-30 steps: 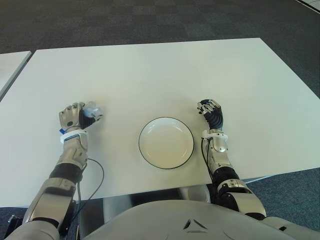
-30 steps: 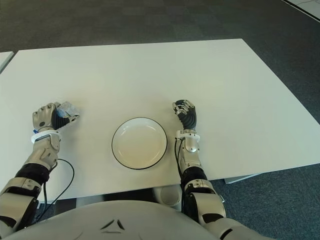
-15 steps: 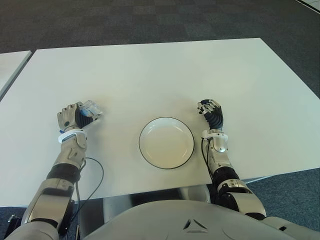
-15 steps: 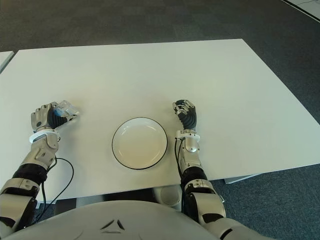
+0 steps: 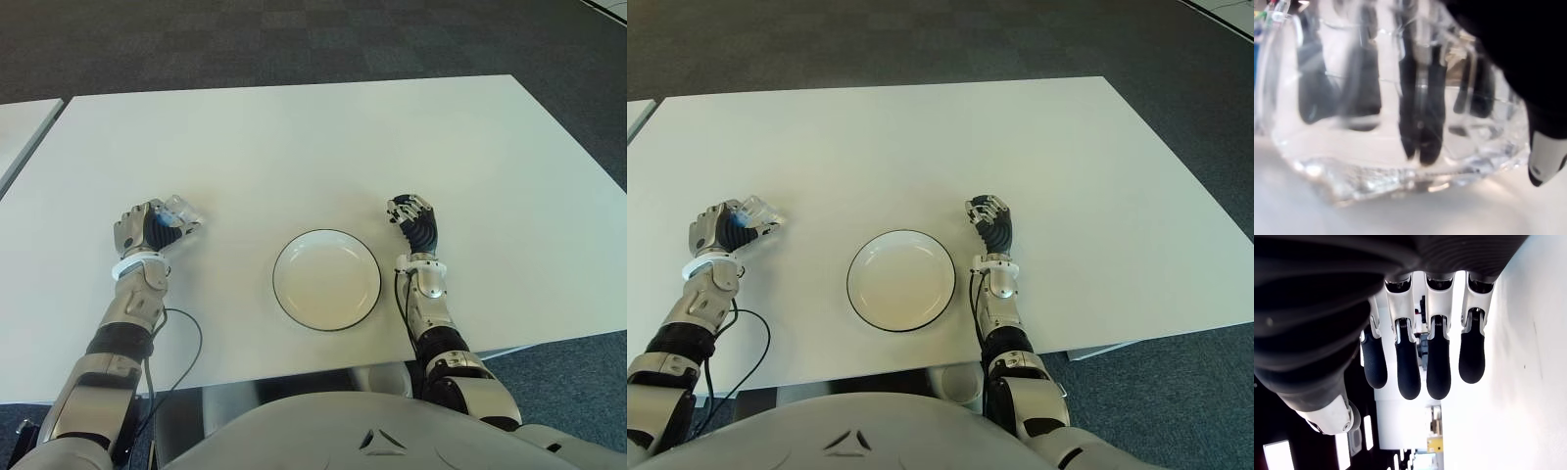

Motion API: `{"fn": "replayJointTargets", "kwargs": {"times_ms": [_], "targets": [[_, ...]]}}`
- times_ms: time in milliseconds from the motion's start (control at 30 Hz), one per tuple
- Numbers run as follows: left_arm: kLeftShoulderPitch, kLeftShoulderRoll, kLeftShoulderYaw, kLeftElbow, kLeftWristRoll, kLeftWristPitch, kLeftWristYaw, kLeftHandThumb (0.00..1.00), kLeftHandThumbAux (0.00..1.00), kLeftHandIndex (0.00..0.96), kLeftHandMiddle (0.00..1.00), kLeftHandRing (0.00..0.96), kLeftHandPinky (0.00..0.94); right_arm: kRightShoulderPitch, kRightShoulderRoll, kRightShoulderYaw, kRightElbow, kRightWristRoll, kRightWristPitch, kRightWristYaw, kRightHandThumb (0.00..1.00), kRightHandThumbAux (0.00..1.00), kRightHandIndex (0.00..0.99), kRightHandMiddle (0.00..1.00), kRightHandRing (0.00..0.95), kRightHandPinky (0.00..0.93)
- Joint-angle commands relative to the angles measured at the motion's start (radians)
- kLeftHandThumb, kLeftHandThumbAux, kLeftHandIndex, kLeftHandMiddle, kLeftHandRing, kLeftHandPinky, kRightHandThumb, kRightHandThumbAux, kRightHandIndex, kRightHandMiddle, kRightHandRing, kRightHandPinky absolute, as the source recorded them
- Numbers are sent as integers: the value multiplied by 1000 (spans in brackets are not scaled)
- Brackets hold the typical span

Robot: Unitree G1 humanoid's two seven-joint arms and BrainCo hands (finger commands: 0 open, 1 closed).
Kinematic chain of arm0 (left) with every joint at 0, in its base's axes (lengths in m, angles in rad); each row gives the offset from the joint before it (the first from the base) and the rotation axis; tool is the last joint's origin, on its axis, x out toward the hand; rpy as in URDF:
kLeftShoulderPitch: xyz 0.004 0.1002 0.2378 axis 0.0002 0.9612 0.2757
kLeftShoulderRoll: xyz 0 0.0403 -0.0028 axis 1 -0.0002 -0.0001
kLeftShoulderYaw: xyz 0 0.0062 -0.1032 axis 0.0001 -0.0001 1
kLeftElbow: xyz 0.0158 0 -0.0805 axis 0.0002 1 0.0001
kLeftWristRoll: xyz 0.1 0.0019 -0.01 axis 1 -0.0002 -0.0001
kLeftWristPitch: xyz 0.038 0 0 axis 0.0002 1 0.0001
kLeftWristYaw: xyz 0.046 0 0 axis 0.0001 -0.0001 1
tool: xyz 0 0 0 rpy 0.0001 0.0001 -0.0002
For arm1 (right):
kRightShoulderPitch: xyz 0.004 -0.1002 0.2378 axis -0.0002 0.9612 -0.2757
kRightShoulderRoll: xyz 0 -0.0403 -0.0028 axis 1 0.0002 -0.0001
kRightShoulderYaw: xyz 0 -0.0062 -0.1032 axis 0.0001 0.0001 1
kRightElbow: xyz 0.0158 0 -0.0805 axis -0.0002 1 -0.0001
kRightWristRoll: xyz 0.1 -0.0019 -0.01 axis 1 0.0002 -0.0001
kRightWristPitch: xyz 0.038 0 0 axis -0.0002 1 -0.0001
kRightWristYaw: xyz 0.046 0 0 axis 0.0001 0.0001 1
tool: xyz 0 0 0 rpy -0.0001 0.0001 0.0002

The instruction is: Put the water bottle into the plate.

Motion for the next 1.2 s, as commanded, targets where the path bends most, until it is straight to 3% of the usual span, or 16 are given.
{"fn": "replayJointTargets", "kwargs": {"times_ms": [33,567,700,800,1000,1200], "targets": [[78,-48,-24,49,-53,3,-80,747,697,443,871,866,843,4,3,-4,-1,4,11,4,708,729,429,486,499,542],[67,-41,-20,21,-74,-23,-69,748,698,443,877,869,836,2,1,-9,-3,9,16,9,708,729,429,486,498,538],[75,-37,-6,-99,-72,-6,-55,748,698,443,878,868,828,0,-1,-12,0,14,15,15,708,729,429,486,498,541],[114,-44,24,-279,-68,-9,-15,748,698,443,877,867,819,-2,-3,-14,2,15,13,22,708,729,429,487,499,541],[154,-75,46,-511,-44,21,-10,748,698,442,877,866,815,-4,-8,-16,1,15,13,33,708,728,429,486,498,540],[125,-130,43,-582,-55,-45,24,747,698,442,880,869,819,-4,-13,-19,-3,11,22,38,709,728,429,484,497,541]]}}
